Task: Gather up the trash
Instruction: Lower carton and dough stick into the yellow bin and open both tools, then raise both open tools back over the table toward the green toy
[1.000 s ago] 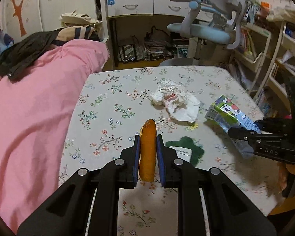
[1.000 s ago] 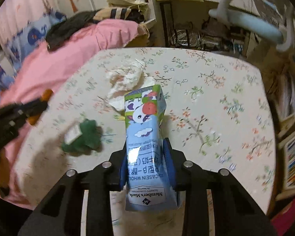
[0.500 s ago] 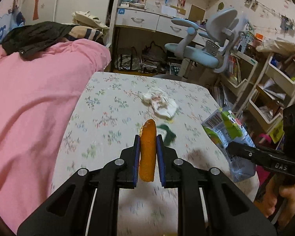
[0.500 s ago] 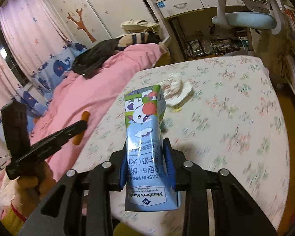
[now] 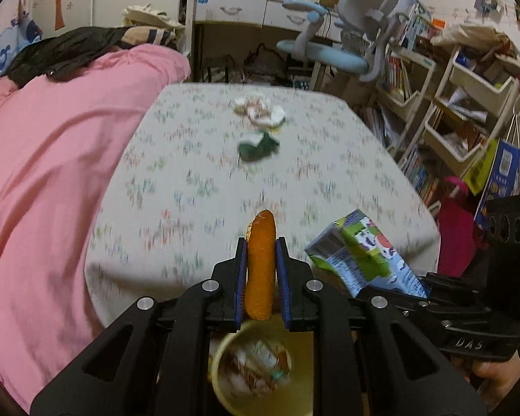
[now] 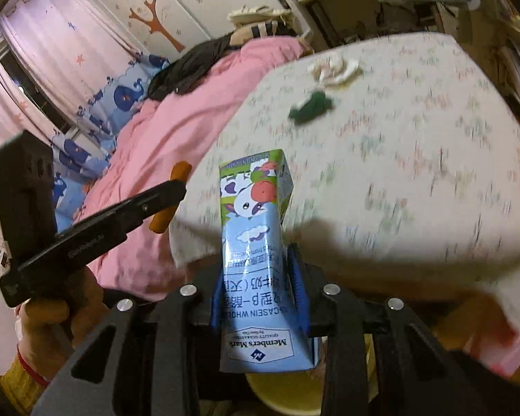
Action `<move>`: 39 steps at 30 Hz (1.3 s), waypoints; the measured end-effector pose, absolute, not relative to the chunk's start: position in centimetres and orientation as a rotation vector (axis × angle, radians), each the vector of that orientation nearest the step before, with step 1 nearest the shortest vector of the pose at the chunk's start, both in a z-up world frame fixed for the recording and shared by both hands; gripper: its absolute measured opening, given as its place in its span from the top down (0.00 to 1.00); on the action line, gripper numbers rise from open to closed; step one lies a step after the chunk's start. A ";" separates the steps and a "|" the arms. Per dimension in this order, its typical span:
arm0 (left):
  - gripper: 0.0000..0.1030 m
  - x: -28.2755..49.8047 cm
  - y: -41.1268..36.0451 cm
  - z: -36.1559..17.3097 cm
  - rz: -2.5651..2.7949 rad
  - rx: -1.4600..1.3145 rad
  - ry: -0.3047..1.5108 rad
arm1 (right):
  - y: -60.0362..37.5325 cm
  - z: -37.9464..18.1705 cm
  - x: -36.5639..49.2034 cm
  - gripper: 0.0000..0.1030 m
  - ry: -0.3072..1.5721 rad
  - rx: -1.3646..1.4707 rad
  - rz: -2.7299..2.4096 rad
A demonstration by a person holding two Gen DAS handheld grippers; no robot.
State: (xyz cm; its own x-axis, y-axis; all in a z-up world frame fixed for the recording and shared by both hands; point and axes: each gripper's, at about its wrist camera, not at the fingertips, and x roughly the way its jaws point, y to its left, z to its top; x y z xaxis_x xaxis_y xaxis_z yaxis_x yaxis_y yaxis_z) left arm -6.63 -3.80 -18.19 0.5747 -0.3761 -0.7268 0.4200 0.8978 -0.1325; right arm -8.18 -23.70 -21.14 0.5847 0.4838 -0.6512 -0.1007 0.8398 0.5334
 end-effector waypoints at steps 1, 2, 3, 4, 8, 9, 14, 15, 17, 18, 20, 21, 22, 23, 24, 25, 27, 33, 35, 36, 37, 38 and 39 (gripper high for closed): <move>0.85 -7.3 -3.6 -18.6 -0.460 0.056 0.856 | -23.6 -21.4 -8.5 0.68 0.897 0.477 0.354; 0.85 -7.8 -3.5 -18.9 -0.453 0.059 0.868 | -23.3 -21.9 -8.9 0.68 0.917 0.481 0.347; 0.85 -8.3 -3.4 -19.3 -0.447 0.064 0.880 | -23.1 -22.4 -9.2 0.68 0.939 0.486 0.337; 0.85 -8.8 -3.3 -19.7 -0.443 0.064 0.898 | -23.0 -22.8 -9.5 0.68 0.955 0.490 0.330; 0.85 -10.4 -3.3 -21.7 -0.442 0.055 0.977 | -22.4 -24.6 -10.7 0.68 1.027 0.496 0.309; 0.85 -10.6 -3.4 -22.3 -0.446 0.051 1.000 | -22.2 -24.9 -10.8 0.68 1.042 0.492 0.306; 0.85 -11.9 -4.2 -24.7 -0.453 0.080 1.094 | -22.2 -25.6 -11.1 0.60 1.088 0.475 0.263; 0.84 -12.1 -4.3 -24.8 -0.441 0.089 1.099 | -22.6 -25.6 -11.1 0.57 1.088 0.481 0.254; 0.84 -12.2 -4.3 -24.9 -0.439 0.096 1.102 | -23.0 -25.7 -11.4 0.53 1.082 0.492 0.234; 0.82 -12.3 -4.2 -24.8 -0.430 0.104 1.094 | -23.2 -25.8 -11.6 0.51 1.078 0.496 0.230; 0.73 -12.4 -4.2 -24.2 -0.410 0.120 1.070 | -23.5 -25.6 -11.7 0.49 1.063 0.502 0.220; 0.64 -12.4 -4.2 -23.8 -0.396 0.125 1.051 | -23.6 -25.5 -11.9 0.48 1.052 0.503 0.219; 0.61 -12.4 -4.2 -23.4 -0.387 0.130 1.036 | -23.4 -25.4 -11.8 0.47 1.044 0.503 0.219; 0.57 -12.4 -4.2 -23.0 -0.378 0.137 1.015 | -23.4 -25.3 -11.9 0.46 1.032 0.502 0.217; 0.54 -12.4 -4.2 -22.6 -0.371 0.143 0.999 | -23.4 -24.9 -12.1 0.45 1.014 0.492 0.210; 0.52 -12.3 -4.2 -22.3 -0.363 0.146 0.985 | -23.5 -24.8 -12.2 0.42 1.003 0.483 0.205; 0.42 -12.3 -4.1 -21.6 -0.339 0.149 0.947 | -23.2 -24.3 -12.3 0.41 0.978 0.461 0.191; 0.24 -12.0 -3.7 -20.2 -0.279 0.131 0.873 | -23.1 -23.4 -12.4 0.30 0.916 0.408 0.155; 0.22 -11.8 -3.6 -19.9 -0.269 0.128 0.863 | -22.9 -23.2 -12.4 0.26 0.902 0.389 0.138; 0.20 -11.6 -3.5 -19.8 -0.261 0.128 0.857 | -22.9 -23.2 -12.3 0.25 0.895 0.385 0.134; 0.19 -11.6 -3.5 -19.8 -0.255 0.128 0.853 | -22.9 -23.1 -12.2 0.24 0.890 0.384 0.131; 0.19 -11.5 -3.4 -19.7 -0.250 0.126 0.848 | -22.9 -23.0 -12.2 0.23 0.882 0.380 0.124; 0.18 -11.4 -3.3 -19.5 -0.245 0.122 0.844 | -22.9 -22.9 -12.1 0.22 0.876 0.377 0.119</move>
